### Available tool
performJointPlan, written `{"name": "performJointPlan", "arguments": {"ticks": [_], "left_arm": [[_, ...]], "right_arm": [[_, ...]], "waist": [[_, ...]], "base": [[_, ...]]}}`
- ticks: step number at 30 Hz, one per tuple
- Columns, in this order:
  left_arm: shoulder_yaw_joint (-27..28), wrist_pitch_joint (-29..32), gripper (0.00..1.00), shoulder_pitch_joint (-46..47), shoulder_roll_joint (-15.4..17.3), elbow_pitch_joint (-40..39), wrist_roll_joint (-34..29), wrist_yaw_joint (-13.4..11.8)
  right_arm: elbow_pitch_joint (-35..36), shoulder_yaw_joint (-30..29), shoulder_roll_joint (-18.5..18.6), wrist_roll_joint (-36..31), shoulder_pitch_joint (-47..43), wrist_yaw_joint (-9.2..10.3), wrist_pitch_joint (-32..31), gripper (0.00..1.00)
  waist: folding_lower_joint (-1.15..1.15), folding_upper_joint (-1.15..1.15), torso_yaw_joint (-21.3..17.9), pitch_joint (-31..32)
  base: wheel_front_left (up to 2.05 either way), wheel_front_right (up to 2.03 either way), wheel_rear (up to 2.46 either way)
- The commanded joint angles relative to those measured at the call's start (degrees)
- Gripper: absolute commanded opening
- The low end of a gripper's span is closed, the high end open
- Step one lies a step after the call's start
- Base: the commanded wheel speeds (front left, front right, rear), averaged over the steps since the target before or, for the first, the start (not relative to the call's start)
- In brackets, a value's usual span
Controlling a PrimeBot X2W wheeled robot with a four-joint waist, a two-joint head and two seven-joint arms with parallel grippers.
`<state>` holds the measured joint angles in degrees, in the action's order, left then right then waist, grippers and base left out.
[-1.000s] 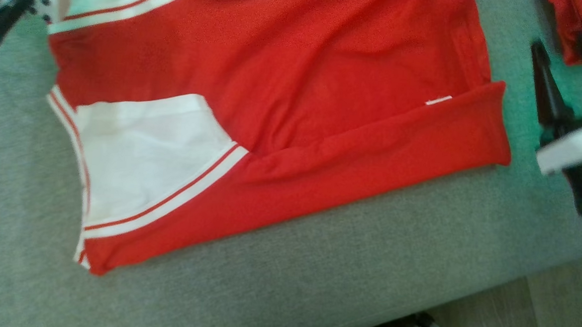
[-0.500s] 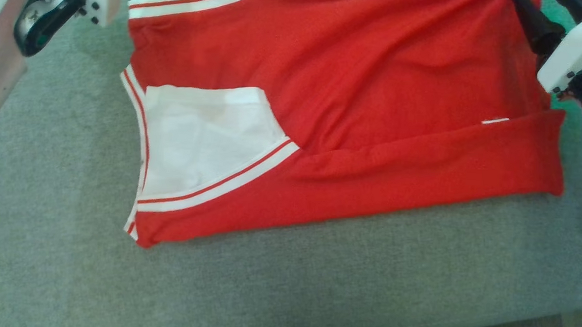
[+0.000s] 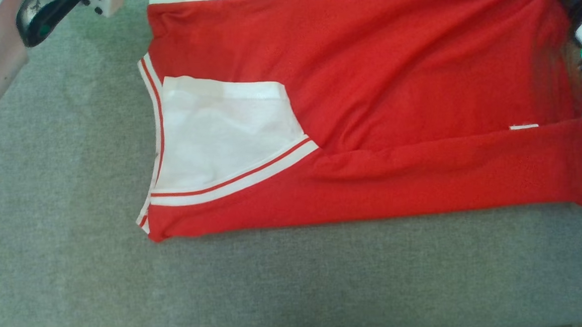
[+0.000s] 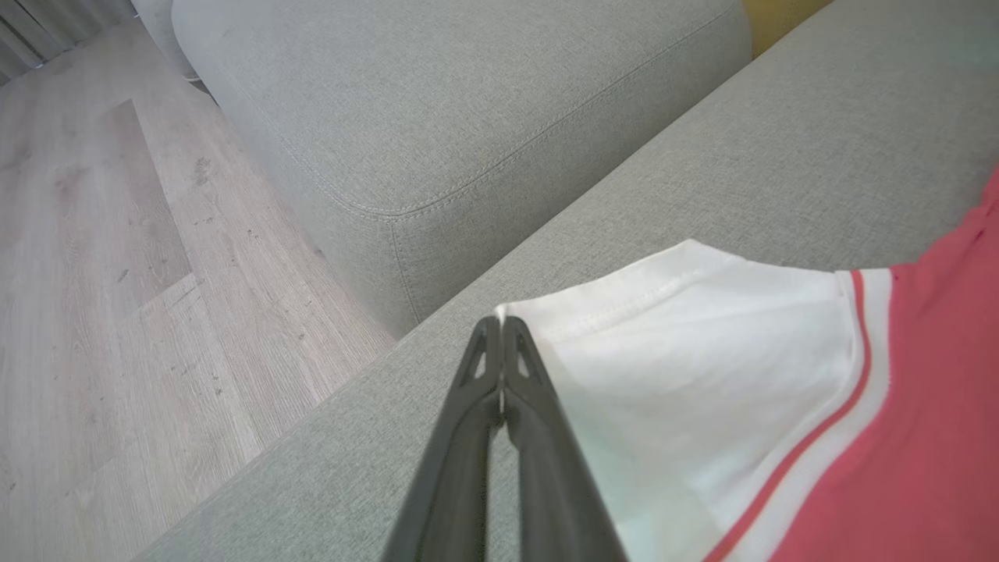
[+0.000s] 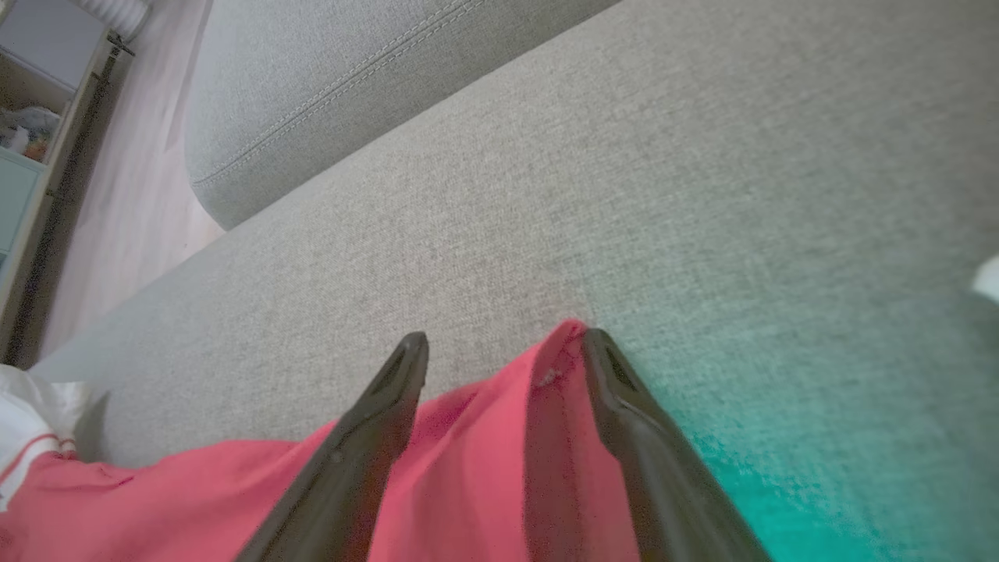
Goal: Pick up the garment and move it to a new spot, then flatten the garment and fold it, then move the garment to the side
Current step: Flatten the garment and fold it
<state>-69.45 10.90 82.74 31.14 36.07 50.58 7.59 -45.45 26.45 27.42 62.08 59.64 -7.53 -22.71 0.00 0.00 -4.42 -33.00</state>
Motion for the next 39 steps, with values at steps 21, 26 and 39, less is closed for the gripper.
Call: {"name": "performJointPlan", "arguments": {"ticks": [21, 26, 39], "left_arm": [[-2.19, -4.47, 0.00, 5.90, 0.72, 2.58, 3.16, -0.10], [-2.83, -6.77, 0.00, 6.11, 0.90, 2.14, 3.09, -0.10], [-1.61, -18.20, 0.00, 8.95, 1.22, 3.68, 1.79, -0.20]], "right_arm": [[-1.46, 3.18, 3.79, 2.14, 2.99, 0.04, -3.91, 0.00], [5.19, 5.71, 9.63, 0.68, -0.09, 0.04, 0.39, 0.00], [15.58, 2.31, 14.51, 3.84, -3.32, 0.04, 17.37, 0.00]], "waist": [[0.00, 0.00, 1.97, -0.38], [0.00, 0.00, 2.03, 0.04], [0.00, 0.00, 2.29, 1.35]], "base": [[0.00, 0.00, 0.00], [0.00, 0.00, 0.00], [0.00, 0.00, 0.00]]}}
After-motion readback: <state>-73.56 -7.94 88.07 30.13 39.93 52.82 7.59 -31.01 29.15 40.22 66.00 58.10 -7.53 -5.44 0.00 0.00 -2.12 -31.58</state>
